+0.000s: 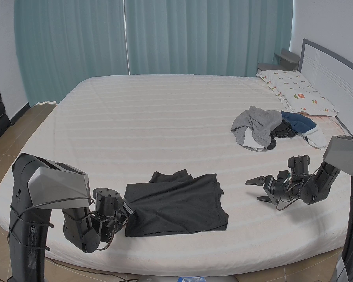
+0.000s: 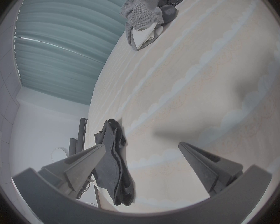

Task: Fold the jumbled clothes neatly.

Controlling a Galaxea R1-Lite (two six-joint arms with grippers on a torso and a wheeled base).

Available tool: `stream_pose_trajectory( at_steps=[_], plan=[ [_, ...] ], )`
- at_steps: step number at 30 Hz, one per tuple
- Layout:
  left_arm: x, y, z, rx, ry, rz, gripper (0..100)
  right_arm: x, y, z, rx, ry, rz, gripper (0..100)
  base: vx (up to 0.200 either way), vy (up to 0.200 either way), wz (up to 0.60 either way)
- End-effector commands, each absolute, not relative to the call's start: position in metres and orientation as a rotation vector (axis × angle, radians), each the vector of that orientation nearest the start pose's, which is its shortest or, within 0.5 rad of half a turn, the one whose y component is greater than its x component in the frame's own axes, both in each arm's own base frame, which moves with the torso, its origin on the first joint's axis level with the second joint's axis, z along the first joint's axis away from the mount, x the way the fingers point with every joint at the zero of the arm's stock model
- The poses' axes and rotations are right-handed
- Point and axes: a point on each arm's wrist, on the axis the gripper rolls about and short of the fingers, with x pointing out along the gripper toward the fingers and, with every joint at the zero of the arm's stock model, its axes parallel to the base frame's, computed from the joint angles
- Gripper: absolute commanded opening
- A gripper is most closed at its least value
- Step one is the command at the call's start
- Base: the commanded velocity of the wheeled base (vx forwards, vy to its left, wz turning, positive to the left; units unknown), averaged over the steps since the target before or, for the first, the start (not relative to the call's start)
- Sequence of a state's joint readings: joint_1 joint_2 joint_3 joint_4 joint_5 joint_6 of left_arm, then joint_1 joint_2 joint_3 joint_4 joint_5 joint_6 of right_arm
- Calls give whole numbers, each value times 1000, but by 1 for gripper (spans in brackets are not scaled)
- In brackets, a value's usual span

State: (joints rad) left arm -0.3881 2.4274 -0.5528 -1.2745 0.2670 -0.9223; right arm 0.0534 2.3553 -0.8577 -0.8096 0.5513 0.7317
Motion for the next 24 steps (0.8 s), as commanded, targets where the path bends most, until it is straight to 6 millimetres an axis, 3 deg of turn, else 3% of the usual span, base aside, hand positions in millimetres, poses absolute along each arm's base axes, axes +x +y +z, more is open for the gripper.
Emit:
stream_pose_trajectory(
  at_steps=[1, 24],
  plan=[
    [309, -116, -49, -707, 567, 162, 0, 375, 32, -20, 853, 868, 310, 100, 0, 200, 0],
    [298, -114, -44, -700, 585, 162, 0, 375, 33, -20, 851, 868, 311, 100, 0, 200, 0]
  ],
)
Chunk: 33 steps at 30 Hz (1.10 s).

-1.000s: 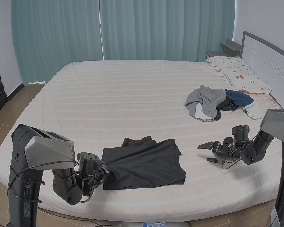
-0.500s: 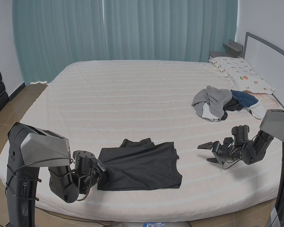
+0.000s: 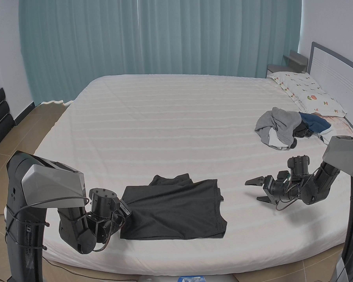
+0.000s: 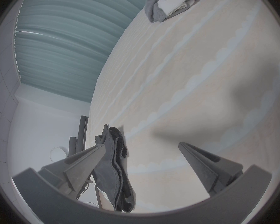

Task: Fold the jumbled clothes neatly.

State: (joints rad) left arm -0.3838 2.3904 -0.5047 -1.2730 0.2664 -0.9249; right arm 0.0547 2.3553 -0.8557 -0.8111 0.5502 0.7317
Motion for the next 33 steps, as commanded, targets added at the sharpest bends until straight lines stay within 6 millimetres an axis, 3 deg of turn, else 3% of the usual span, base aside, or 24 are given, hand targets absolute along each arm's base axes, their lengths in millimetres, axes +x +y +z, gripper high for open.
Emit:
stream_pose_trajectory(
  at_steps=[1, 27, 33],
  plan=[
    [298, -114, -43, -700, 584, 161, 0, 375, 33, -20, 852, 868, 310, 100, 0, 200, 0],
    [289, -119, -44, -676, 614, 149, 0, 375, 33, -20, 850, 869, 310, 100, 0, 200, 0],
    [283, -126, -46, -663, 633, 127, 0, 375, 34, -21, 848, 870, 312, 100, 0, 0, 0]
  ],
)
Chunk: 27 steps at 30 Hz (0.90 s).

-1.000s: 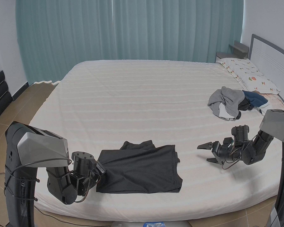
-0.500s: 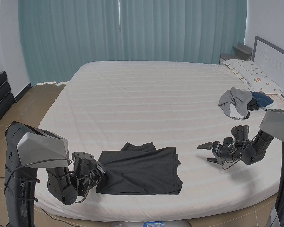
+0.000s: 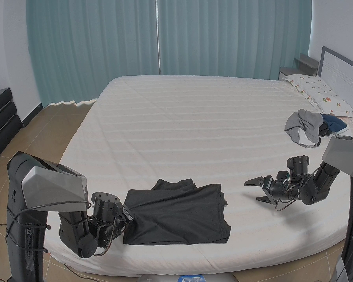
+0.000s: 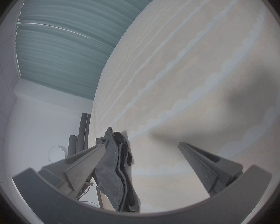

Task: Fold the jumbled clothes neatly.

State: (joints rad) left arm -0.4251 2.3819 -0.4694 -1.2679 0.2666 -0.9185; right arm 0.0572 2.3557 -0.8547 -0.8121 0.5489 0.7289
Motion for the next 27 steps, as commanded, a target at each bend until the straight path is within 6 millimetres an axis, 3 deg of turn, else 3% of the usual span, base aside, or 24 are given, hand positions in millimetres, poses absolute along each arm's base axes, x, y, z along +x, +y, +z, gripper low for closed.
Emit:
stream_pose_trajectory(
  at_steps=[1, 9, 10, 20, 24, 27],
  plan=[
    [283, -126, -47, -661, 636, 129, 0, 374, 34, -21, 848, 871, 311, 100, 0, 0, 0],
    [279, -127, -46, -658, 642, 122, 0, 374, 34, -20, 848, 868, 313, 100, 0, 0, 0],
    [279, -128, -46, -656, 644, 121, 100, 374, 34, -21, 848, 870, 312, 100, 0, 0, 0],
    [276, -128, -42, -657, 641, 115, 100, 374, 34, -21, 847, 868, 311, 100, 0, 0, 0],
    [277, -123, -21, -686, 587, 101, 100, 372, 37, -22, 823, 866, 296, 100, 0, 0, 0],
    [281, -112, 8, -719, 501, 95, 100, 378, 40, 0, 788, 784, 268, 100, 0, 0, 0]
  ],
)
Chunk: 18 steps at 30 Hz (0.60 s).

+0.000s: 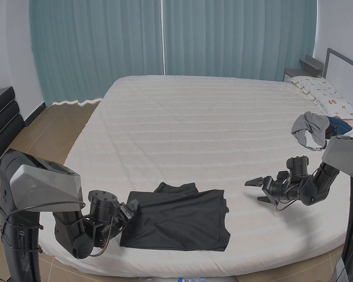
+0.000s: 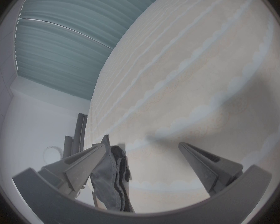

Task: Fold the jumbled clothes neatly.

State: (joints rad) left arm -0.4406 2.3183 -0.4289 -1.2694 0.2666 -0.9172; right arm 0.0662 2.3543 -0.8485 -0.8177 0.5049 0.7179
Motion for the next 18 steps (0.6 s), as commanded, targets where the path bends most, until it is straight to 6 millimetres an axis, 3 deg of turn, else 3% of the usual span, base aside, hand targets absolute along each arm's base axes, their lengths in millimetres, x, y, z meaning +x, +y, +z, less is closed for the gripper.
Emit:
stream_pose_trajectory(
  at_steps=[1, 6, 10, 12, 15, 18],
  plan=[
    [282, -109, 16, -712, 474, 88, 100, 379, 40, 13, 779, 746, 268, 100, 0, 0, 0],
    [283, -101, 41, -624, 369, 63, 100, 361, 38, 41, 731, 690, 235, 100, 0, 0, 0],
    [254, -80, 79, -599, 255, 65, 100, 334, 30, 70, 638, 562, 125, 100, 0, 0, 0],
    [242, -70, 95, -576, 200, 69, 100, 313, 28, 91, 632, 504, 124, 100, 0, 0, 0],
    [213, -51, 114, -502, 132, 110, 100, 260, 26, 133, 614, 409, 163, 100, 0, 0, 0],
    [194, -43, 124, -469, 80, 152, 100, 227, 23, 148, 561, 348, 187, 100, 0, 0, 0]
  ],
)
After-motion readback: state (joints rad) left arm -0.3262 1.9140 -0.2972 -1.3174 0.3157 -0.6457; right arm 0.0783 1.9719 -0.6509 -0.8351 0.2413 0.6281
